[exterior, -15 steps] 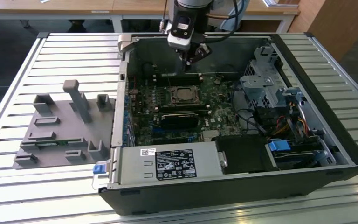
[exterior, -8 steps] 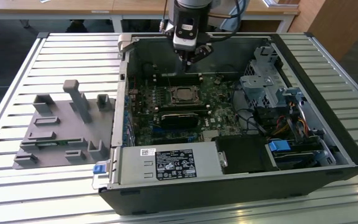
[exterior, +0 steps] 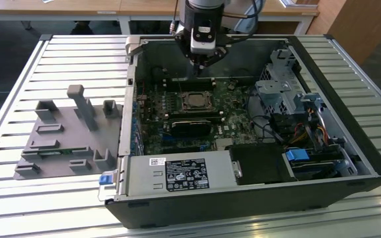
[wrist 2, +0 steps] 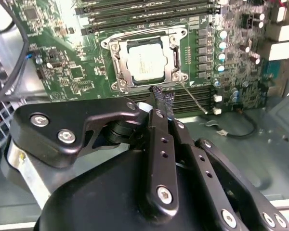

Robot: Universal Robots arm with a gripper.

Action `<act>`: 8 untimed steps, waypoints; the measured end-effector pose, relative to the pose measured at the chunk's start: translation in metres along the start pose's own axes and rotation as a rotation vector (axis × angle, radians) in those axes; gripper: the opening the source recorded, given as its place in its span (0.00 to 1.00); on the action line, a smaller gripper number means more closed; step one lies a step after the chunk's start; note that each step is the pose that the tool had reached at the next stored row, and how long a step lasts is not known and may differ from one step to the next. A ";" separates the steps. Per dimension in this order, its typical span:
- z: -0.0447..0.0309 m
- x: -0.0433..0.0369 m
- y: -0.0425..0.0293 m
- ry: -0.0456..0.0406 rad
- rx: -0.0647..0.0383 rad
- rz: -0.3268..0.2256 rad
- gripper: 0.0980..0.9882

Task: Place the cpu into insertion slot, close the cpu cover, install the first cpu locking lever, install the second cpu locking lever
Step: 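Install the first cpu locking lever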

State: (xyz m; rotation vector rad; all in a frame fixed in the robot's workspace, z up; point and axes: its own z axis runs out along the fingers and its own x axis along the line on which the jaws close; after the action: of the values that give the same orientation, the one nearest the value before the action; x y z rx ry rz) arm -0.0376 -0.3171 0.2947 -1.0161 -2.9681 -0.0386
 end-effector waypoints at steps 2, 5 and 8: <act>0.0000 0.0000 0.0000 0.0006 0.000 -0.030 0.01; 0.0000 0.0000 0.0000 0.0016 0.001 -0.073 0.01; 0.0000 0.0000 0.0000 0.0025 0.001 -0.116 0.01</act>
State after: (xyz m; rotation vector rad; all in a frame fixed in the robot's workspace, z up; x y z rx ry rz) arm -0.0376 -0.3171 0.2947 -0.8424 -3.0205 -0.0381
